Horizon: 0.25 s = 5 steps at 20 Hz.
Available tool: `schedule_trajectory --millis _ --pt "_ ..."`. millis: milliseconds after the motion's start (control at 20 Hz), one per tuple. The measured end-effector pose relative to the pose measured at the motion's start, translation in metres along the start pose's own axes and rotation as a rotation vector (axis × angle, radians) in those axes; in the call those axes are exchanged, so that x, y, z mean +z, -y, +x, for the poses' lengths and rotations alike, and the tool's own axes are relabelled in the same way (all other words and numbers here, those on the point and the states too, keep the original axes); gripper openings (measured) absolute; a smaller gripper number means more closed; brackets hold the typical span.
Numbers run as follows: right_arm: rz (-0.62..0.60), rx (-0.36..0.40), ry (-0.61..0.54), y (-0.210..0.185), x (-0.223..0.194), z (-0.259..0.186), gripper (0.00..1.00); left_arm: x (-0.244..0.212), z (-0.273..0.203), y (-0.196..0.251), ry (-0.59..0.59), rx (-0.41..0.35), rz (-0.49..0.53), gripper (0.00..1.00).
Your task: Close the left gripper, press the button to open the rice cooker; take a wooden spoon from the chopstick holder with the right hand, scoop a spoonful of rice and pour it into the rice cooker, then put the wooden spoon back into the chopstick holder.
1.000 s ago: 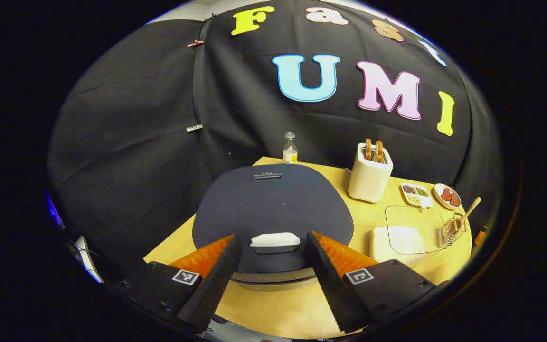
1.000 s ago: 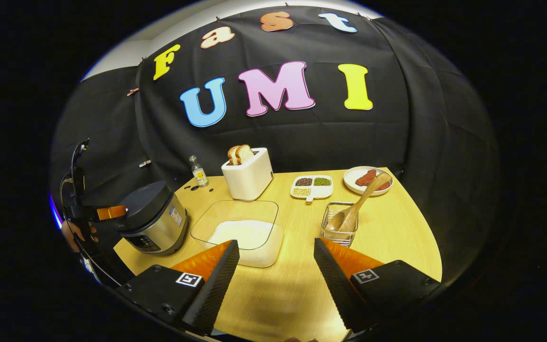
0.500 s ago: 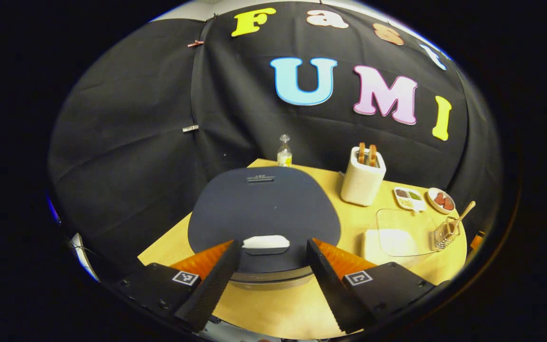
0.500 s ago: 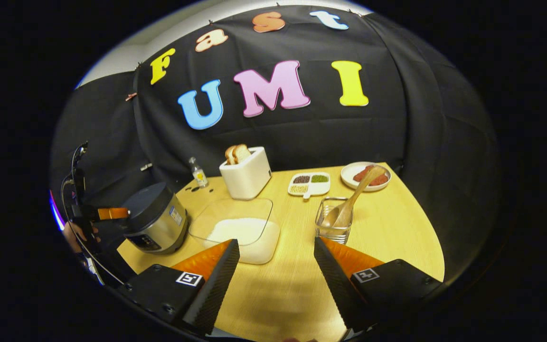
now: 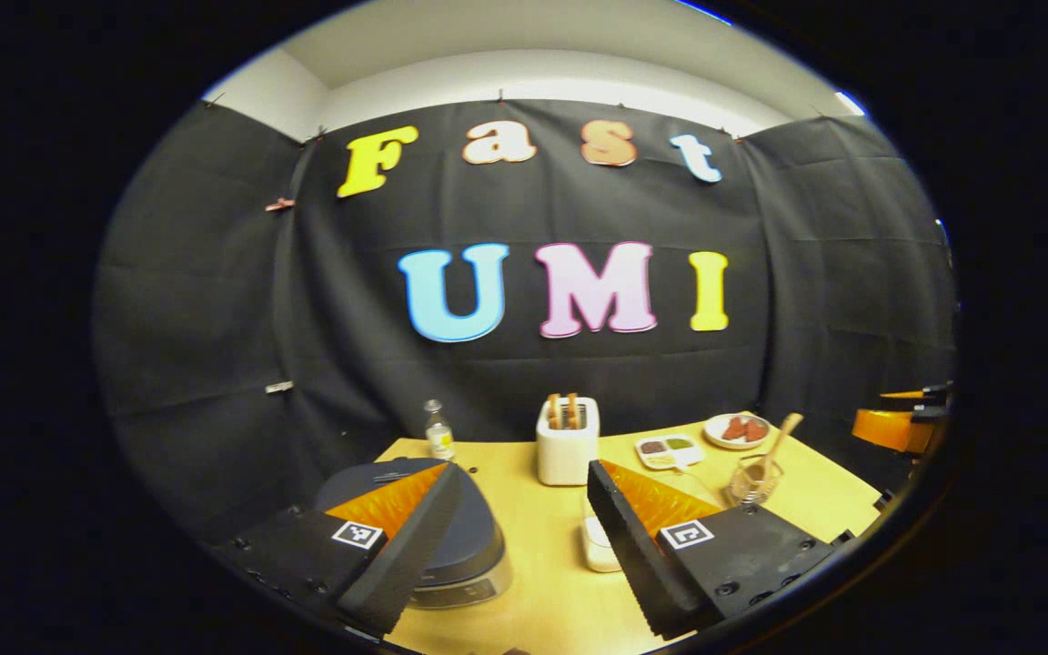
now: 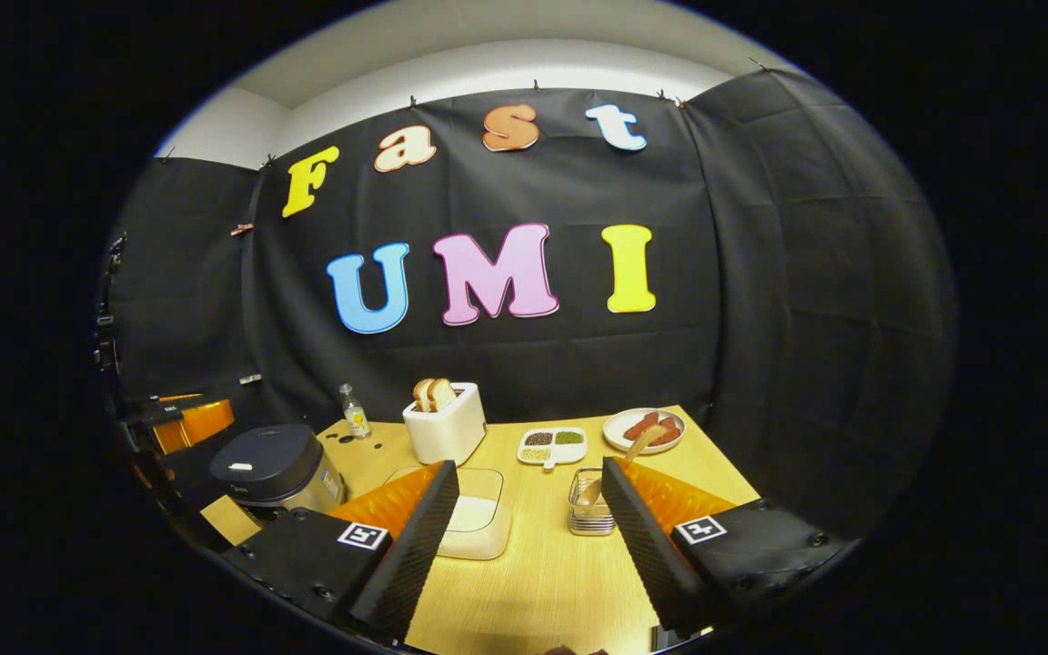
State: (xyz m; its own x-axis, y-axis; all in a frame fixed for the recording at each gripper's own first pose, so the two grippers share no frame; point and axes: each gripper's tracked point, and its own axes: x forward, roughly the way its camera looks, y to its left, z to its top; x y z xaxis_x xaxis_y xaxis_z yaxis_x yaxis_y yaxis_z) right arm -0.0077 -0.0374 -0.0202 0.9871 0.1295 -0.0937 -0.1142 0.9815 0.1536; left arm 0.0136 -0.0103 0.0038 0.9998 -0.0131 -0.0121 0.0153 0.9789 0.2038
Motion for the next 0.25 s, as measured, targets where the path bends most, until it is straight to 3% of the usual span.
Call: schedule_trajectory --millis 100,250 --pt "0.021 -0.045 0.036 0.003 0.005 -0.023 0.98 -0.007 -0.014 0.026 -0.005 -0.059 -0.056 0.95" --pt "-0.026 -0.109 0.042 0.011 -0.004 -0.045 0.98 -0.016 -0.026 0.042 -0.014 -0.089 -0.14 0.95"
